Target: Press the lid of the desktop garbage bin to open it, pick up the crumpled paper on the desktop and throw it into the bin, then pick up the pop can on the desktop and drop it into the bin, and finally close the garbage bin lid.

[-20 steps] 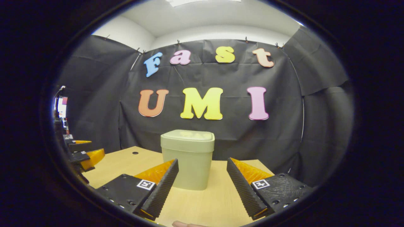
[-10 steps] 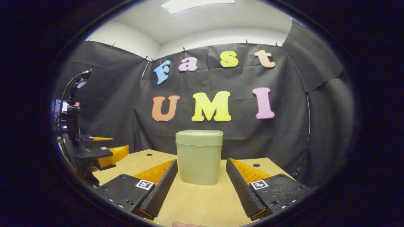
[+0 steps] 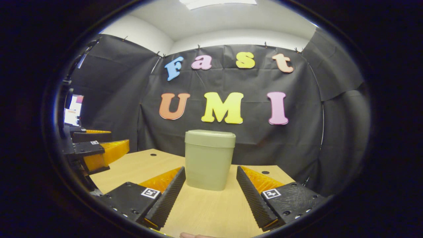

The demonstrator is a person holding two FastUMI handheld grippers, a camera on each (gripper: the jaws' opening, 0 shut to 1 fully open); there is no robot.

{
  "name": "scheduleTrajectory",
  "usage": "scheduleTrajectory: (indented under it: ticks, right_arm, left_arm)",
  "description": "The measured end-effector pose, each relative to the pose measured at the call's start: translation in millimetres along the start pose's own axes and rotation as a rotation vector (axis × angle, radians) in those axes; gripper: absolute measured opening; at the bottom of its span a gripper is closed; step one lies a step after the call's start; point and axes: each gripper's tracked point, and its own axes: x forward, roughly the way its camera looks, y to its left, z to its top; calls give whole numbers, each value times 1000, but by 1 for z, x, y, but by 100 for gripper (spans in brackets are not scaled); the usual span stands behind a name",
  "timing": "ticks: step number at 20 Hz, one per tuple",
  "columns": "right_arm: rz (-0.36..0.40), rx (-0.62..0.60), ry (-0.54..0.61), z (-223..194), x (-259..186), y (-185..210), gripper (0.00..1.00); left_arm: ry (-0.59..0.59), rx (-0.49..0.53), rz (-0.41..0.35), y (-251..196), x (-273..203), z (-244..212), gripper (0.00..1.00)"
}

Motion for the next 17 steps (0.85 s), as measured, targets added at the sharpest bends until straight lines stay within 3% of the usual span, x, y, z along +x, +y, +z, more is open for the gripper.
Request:
scheduleTrajectory:
  ticks: [17]
  right_arm:
    - [-6, -25, 3, -3, -4, -1, 98]
  left_arm:
    - [31, -1, -15, -10, 8, -13, 94]
